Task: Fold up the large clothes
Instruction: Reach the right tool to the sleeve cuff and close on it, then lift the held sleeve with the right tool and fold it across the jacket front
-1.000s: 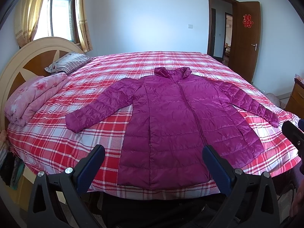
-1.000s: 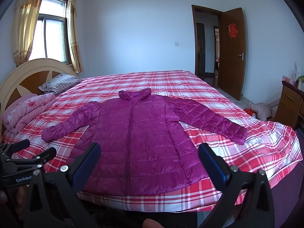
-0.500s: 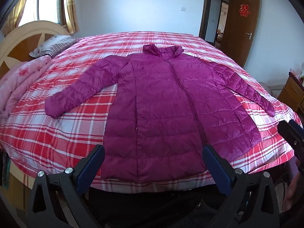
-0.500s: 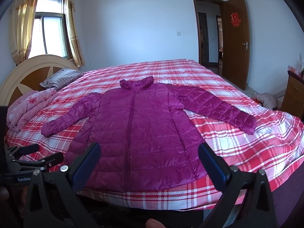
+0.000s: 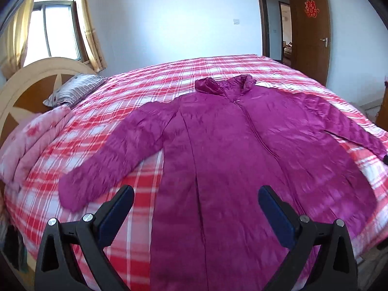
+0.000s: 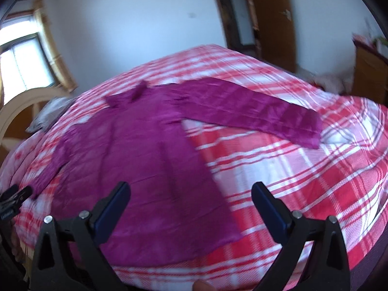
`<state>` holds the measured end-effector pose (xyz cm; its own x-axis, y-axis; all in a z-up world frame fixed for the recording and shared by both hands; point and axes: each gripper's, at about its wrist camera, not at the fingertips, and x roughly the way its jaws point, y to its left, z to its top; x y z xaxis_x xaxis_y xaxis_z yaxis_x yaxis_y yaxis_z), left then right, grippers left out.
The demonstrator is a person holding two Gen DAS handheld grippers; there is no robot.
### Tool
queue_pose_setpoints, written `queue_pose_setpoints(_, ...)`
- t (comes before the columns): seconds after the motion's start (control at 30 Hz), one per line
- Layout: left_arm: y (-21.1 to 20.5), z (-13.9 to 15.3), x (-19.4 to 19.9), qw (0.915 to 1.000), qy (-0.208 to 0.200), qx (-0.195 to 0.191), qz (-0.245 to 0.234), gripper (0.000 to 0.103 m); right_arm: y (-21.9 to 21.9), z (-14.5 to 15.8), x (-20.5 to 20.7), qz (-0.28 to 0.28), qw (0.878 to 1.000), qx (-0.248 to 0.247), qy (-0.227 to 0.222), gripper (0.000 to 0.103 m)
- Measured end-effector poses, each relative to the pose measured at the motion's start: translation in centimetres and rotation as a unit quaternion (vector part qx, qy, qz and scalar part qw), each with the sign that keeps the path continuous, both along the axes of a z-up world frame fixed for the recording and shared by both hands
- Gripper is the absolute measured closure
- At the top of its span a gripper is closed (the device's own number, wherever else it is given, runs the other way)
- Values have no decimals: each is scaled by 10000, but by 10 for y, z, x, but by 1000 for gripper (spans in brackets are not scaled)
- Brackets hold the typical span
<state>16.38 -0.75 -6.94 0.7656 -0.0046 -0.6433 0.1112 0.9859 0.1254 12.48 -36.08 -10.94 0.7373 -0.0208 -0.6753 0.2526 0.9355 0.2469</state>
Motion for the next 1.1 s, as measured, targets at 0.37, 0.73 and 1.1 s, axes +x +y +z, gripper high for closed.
queue_pose_setpoints(0.37,-27,-36,81,9997,239,29,-44,1,-145,-24,57,-1662,9847,62,528,13)
queue_pose_setpoints(0.73,-31,-64,104,9989,430,185,-33,1,-152,-48,88,-1430,9856,-196,880,53)
queue_pose_setpoints(1.1,-23,-62,106,9993,341,172,24,1,-146,-8,104,-1046,9924,-380,533,84)
